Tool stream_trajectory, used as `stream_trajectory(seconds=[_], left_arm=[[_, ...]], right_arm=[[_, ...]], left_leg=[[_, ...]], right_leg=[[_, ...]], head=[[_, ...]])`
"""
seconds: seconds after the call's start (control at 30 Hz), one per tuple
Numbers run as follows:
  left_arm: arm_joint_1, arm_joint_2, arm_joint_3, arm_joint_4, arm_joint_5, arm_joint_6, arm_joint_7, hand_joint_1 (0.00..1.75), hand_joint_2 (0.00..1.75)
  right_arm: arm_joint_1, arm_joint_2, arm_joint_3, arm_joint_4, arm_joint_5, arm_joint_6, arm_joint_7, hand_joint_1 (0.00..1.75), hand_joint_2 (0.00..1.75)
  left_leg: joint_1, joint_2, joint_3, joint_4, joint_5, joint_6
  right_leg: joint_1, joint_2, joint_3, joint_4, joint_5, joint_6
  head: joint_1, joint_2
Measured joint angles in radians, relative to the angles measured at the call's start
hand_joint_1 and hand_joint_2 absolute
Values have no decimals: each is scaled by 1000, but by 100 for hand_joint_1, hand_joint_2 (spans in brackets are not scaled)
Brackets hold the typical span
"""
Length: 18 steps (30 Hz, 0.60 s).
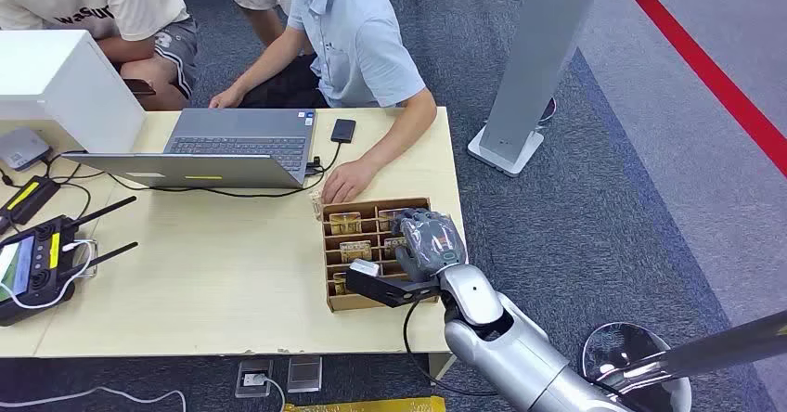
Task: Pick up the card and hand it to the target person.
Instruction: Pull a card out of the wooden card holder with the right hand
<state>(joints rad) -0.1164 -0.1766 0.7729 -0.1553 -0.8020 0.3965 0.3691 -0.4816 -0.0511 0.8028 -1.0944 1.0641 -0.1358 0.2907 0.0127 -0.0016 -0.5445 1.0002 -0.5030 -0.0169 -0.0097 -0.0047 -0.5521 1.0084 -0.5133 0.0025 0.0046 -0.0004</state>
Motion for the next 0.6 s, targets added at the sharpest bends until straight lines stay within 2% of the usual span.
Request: stream_trajectory(seconds=[0.13, 0.27, 0.53, 0.6], left_arm=[[0, 0, 0, 0, -4, -2, 0, 0, 0], [0, 0, 4, 0, -5, -2, 0, 0, 0], [0, 1, 15, 0, -5, 1, 0, 0, 0], [0, 1, 15, 0, -5, 1, 0, 0, 0]], right_arm=[[2, -5, -2, -5, 1, 1, 2, 98, 175], [5, -11, -5, -9, 3, 1, 3, 109, 175], [7, -14, -8, -19, 8, 6, 3, 158, 175], [8, -14, -8, -21, 9, 5, 2, 163, 175]], left_leg=[[0, 0, 0, 0, 0, 0], [0, 0, 0, 0, 0, 0], [0, 0, 0, 0, 0, 0], [0, 0, 0, 0, 0, 0]], right_leg=[[0, 0, 0, 0, 0, 0], [0, 0, 0, 0, 0, 0], [0, 0, 0, 0, 0, 0], [0, 0, 0, 0, 0, 0]], head=[[0, 0], [0, 0], [0, 0], [0, 0]])
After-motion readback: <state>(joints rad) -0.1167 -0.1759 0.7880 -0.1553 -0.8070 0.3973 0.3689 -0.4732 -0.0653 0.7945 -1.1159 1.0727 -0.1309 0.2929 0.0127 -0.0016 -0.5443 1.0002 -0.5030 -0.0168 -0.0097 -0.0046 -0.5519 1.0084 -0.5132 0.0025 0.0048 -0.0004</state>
